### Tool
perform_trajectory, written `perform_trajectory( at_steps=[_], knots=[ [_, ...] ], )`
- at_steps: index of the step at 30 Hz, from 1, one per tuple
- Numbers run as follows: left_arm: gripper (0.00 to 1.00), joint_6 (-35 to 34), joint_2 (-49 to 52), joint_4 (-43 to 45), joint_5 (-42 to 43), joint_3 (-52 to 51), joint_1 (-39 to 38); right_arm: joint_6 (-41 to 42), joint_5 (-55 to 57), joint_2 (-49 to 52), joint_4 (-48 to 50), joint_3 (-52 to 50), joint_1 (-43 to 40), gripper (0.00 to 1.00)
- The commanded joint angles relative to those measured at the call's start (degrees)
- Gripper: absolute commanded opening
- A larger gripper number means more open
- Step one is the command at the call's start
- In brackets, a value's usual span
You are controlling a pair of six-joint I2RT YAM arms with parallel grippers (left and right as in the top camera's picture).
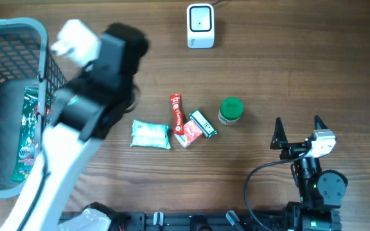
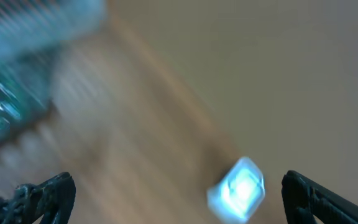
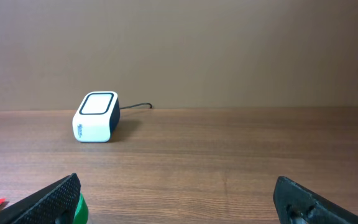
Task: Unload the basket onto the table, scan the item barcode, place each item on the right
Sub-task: 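Place the Nescafe sachet on the table and return the left gripper to the basket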
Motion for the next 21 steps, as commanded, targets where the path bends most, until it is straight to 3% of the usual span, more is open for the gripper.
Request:
perform_trajectory(
  at_steps=[1,3,8,9,12,16,21],
  knots=[
    [1.00,-0.4,-3.4,-1.4,-17.5,0.1,7.5,-0.5,1.0,-0.2,0.2,-0.1,0.2,1.00],
    [1.00,-7.1,-4.8,-1.5,-11.3,0.1,15.2,-0.5,1.0,-0.2,0.2,-0.1,0.2,1.00],
    [1.00,-23.6,-4.1,-2.4,16.4,0.1,40.0,-0.5,1.0,-0.2,0.2,-0.1,0.2,1.00],
    [1.00,-29.8,-2.4,-5.5,24.0,0.1,47.5,-0.5,1.0,-0.2,0.2,-0.1,0.2,1.00],
    [1.00,-40.5,2.3,-14.3,32.0,0.1,58.4,-0.5,1.0,-0.2,0.2,-0.1,0.2,1.00],
    [1.00,-47.5,8.7,-19.6,34.8,0.0,63.8,-0.5,1.0,-0.2,0.2,-0.1,0.2,0.99],
    [1.00,-58.4,17.3,-21.4,34.8,0.0,64.5,-0.5,1.0,-0.2,0.2,-0.1,0.2,1.00]
  ],
)
